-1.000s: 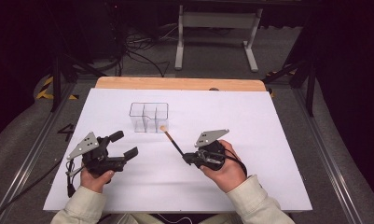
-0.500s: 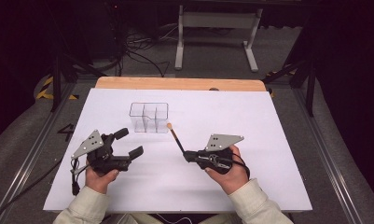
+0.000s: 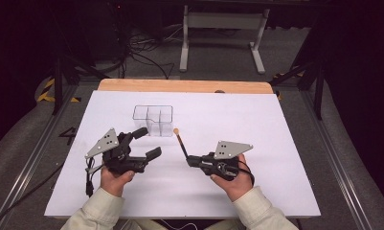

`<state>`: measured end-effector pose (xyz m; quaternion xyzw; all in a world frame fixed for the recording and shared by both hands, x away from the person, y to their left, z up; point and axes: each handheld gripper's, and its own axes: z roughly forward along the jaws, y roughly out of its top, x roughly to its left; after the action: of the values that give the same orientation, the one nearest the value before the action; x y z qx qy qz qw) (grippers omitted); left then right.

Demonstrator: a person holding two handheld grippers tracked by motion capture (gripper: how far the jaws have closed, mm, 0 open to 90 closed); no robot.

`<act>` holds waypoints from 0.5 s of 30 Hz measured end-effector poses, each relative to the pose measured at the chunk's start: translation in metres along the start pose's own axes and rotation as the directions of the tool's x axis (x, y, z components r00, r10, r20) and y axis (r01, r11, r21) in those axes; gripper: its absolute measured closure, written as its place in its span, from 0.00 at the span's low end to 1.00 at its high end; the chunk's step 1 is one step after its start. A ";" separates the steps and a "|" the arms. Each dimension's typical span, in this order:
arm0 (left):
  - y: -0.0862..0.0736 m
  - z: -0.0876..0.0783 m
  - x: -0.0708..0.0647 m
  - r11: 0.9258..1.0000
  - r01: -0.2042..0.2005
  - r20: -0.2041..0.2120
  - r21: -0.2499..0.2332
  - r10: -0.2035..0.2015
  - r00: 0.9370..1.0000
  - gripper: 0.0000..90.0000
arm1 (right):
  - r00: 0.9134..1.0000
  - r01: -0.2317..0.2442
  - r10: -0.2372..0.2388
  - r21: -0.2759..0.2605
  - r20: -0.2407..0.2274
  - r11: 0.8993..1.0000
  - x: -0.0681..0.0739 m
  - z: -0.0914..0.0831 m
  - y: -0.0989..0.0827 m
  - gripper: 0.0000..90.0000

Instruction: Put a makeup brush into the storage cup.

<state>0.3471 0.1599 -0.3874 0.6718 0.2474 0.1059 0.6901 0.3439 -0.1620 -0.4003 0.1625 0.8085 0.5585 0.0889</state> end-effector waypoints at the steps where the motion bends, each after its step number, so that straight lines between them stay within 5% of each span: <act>1: 0.001 0.002 -0.001 1.000 -0.004 0.003 0.001 0.004 1.000 0.12 | 1.000 -0.003 0.003 -0.005 0.004 1.000 0.000 0.000 -0.001 0.95; 15: 0.011 0.036 -0.015 1.000 -0.009 0.100 -0.003 0.010 0.995 0.22 | 0.999 -0.024 0.026 -0.065 0.023 0.998 0.002 0.000 -0.006 0.95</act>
<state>0.3540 0.1222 -0.3750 0.6766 0.2093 0.0758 0.7018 0.3407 -0.1631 -0.4060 0.1764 0.7868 0.5835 0.0968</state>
